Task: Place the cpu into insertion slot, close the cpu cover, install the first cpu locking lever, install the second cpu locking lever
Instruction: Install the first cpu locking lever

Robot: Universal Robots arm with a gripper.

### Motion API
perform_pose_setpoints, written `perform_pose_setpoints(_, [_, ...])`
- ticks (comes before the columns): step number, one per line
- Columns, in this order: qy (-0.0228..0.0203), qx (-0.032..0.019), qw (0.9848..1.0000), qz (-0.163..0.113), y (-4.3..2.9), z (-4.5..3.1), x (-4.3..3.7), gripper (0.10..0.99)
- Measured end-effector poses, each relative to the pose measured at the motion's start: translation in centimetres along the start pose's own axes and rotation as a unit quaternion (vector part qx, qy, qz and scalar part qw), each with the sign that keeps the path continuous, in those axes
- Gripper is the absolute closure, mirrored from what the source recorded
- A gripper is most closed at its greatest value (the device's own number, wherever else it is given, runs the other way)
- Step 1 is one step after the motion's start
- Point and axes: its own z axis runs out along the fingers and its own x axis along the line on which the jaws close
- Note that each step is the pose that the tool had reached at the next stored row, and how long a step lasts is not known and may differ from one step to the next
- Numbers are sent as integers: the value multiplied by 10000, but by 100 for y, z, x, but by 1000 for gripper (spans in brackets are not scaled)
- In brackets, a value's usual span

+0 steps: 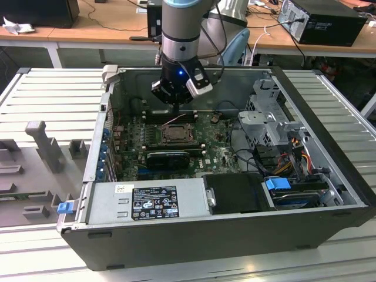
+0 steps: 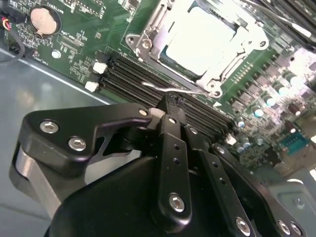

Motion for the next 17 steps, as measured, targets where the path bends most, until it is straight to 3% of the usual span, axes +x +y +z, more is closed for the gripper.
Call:
perform_pose_setpoints(7, [8, 1, 9999, -136, -12, 94, -73, 980])
perform_pose_setpoints(12, [-17, 3, 9998, -204, -20, 163, -117, 980])
perform_pose_setpoints(17, [-25, 49, 9998, -204, -25, 207, -132, 980])
